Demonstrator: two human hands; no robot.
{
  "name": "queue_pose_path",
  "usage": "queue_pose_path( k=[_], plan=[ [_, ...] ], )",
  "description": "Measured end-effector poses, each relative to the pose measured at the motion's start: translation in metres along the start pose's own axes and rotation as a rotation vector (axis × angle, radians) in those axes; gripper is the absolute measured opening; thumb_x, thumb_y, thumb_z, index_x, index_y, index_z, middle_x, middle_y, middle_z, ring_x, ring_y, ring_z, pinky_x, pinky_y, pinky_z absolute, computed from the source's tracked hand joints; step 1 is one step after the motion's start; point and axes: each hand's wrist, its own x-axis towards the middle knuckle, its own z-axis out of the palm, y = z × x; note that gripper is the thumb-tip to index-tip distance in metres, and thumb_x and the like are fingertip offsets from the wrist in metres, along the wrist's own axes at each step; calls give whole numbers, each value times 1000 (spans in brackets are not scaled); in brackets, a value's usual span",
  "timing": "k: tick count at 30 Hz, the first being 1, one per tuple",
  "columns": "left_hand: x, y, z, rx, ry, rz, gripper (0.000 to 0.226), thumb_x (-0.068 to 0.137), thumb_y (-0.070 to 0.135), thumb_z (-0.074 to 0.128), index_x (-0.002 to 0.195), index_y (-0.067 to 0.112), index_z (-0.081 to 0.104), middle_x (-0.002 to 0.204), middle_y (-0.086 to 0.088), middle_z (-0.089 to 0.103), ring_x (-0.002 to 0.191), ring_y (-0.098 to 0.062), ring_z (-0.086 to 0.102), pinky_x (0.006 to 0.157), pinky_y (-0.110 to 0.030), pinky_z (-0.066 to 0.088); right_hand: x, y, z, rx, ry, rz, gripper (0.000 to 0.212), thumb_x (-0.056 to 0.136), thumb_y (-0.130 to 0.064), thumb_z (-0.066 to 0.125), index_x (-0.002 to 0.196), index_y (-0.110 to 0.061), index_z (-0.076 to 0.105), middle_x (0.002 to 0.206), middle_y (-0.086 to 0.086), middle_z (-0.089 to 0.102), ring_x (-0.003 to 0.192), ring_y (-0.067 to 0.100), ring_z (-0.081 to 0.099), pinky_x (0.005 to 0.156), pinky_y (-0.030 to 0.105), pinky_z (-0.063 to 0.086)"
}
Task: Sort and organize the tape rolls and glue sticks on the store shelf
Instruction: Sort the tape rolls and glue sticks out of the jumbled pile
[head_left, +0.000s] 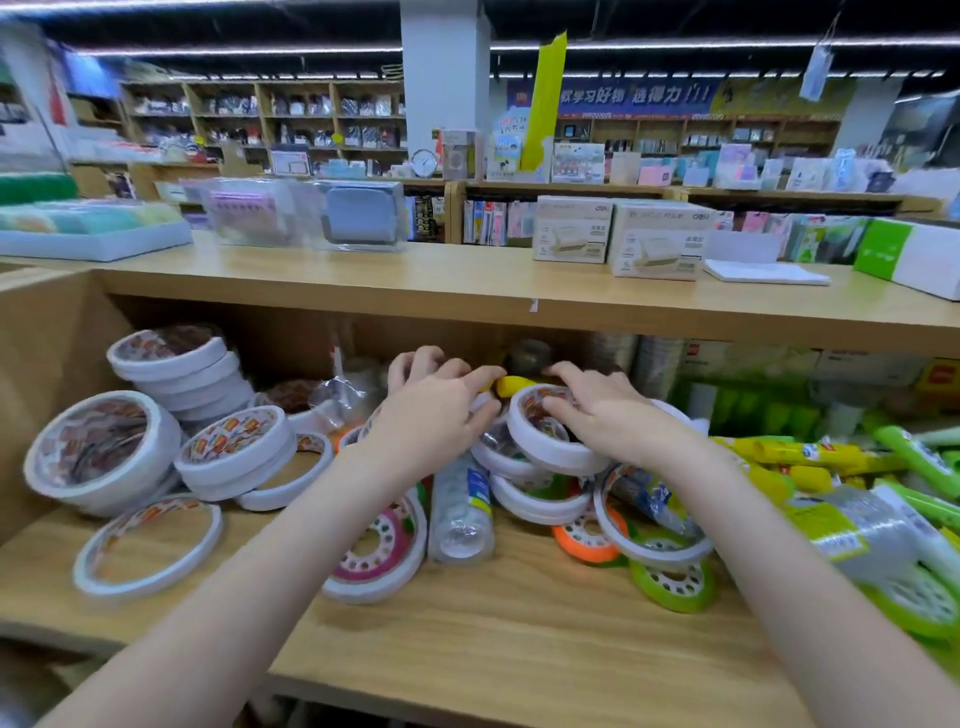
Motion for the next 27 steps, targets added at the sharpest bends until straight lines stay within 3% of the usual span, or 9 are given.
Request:
queue_pose_path(
  k=[4,8,12,16,21,24,27],
  plan=[
    [-3,2,-2,-198,74,-6,37,96,35,43,132,33,47,105,6,57,122,-20,32,99,-32,13,6,-7,-4,-63,-14,22,51,98,-42,34,141,-17,25,112,10,51,112,35,46,76,35,37],
    [-20,-3,-2,-392,339,2,26,88,25,59,113,23,61,82,8,56,105,-23,46,91,-45,38,5,-13,-2,-48,23,78,45,97,-43,36,131,-14,34,111,10,45,96,25,44,74,33,38],
    [-38,-8,0,-477,424,18,21,90,20,51,106,21,64,93,9,63,100,-16,45,87,-41,42,-2,-11,2,13,124,87,44,96,-43,40,131,-17,37,111,8,39,89,23,45,75,32,39],
    [-46,-13,5,-506,433,43,27,89,25,42,96,20,67,94,9,66,98,-20,48,86,-28,36,-9,-12,6,24,247,44,34,96,-37,44,124,-19,44,99,1,33,65,12,41,65,30,34],
    [-51,-18,5,-512,420,29,26,90,23,42,95,20,67,95,7,66,100,-18,48,87,-29,38,-2,-13,6,14,186,53,30,97,-36,41,118,-16,40,83,0,47,78,20,47,60,32,35],
    [-54,-19,2,-526,407,20,21,90,15,48,95,20,68,95,7,66,101,-18,48,88,-23,35,-3,-8,10,119,183,48,19,97,-37,41,108,-21,38,86,-1,42,87,23,45,67,33,35],
    [-55,-18,-2,-575,409,-2,20,92,9,52,98,19,68,98,9,65,102,-17,48,86,-14,33,-8,-6,12,184,301,4,10,95,-30,47,102,-24,42,85,-7,35,85,20,42,70,32,32]
  ],
)
